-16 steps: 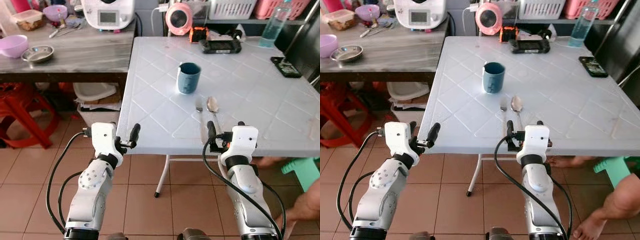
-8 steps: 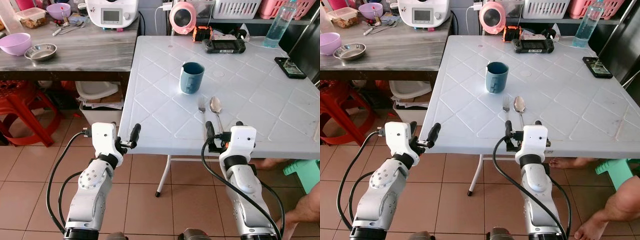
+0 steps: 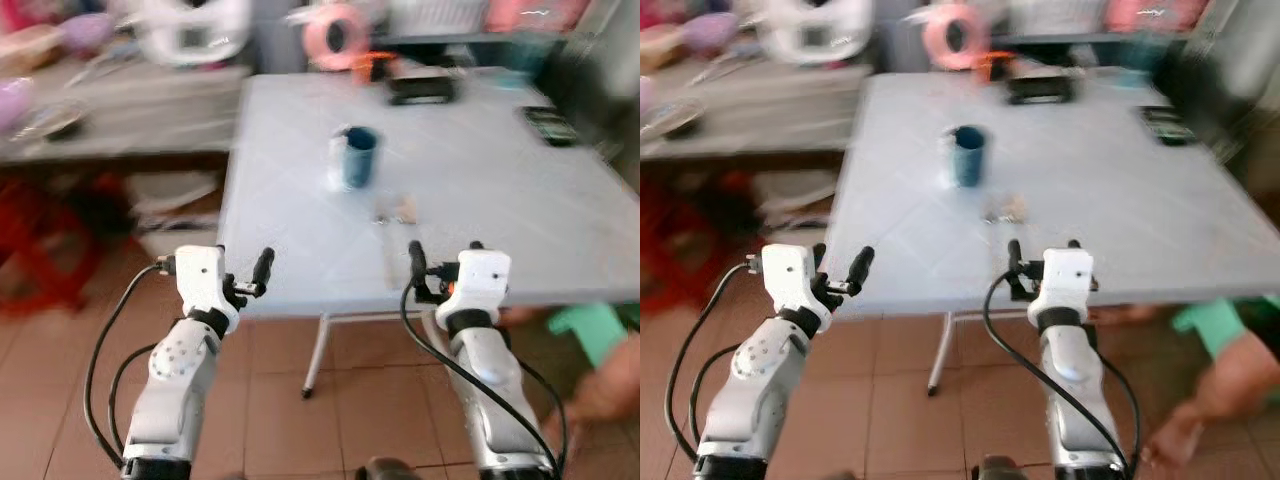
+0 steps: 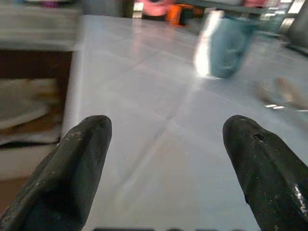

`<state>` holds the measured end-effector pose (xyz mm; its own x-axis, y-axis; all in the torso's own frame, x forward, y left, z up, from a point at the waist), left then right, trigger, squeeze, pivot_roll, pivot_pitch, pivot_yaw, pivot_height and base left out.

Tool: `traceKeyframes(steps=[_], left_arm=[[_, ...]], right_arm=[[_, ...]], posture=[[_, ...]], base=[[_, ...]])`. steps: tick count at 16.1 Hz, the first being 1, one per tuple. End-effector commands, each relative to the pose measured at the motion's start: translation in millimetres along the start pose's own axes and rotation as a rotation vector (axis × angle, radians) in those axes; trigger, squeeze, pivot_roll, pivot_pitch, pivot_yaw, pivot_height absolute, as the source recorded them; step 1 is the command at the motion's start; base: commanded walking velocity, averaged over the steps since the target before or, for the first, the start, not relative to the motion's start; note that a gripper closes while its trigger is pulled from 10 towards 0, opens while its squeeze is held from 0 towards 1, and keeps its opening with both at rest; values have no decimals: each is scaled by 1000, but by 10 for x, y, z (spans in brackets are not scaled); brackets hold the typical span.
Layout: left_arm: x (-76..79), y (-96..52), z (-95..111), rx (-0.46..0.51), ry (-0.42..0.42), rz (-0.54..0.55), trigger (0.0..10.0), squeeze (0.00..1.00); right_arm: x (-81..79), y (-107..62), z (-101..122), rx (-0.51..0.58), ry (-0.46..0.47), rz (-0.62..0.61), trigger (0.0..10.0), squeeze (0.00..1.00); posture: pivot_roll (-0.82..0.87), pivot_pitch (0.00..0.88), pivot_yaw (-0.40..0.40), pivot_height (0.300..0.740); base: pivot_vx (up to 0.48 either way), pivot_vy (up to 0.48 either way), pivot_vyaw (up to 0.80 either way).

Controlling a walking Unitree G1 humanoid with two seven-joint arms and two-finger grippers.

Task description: Setting the table

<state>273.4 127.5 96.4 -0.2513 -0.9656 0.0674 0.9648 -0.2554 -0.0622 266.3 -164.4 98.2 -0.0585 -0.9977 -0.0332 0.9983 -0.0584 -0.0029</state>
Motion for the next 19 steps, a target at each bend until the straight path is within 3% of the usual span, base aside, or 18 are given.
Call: traceKeyframes(steps=[1, 8, 15, 19], left_arm=[[19, 6, 37, 12, 4, -10, 10000, 0], [20, 10, 43, 18, 4, -6, 10000, 0], [23, 1, 37, 12, 10, -14, 10000, 0], [32, -4, 42, 16, 7, -20, 10000, 0]], right_arm=[[-9, 15, 29, 7, 0, 2, 10000, 0], [-15, 17, 34, 9, -4, 7, 10000, 0], [-23, 18, 30, 4, -1, 7, 10000, 0], [-23, 19, 27, 1, 0, 6, 10000, 0]], posture=[[-19, 0, 29, 740], [-20, 0, 29, 740], [-17, 0, 28, 740], [-17, 0, 28, 740]], base=[[259, 0, 0], [256, 0, 0], [0, 0, 0], [285, 0, 0]])
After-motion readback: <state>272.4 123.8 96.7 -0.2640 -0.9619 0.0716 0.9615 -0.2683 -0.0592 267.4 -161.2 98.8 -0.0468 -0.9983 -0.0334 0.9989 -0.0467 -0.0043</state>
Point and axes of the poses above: a point about 5 cm out from each wrist's last joint towards the gripper, its own y axis pointing out of the wrist towards the gripper, its own z axis along the axis of the wrist's last joint, x = y × z, the point moved 1 cm from there along y, pointing out of the wrist towards the gripper, and after that the axes turned 5 degrees about y, right-handed, at the moved point
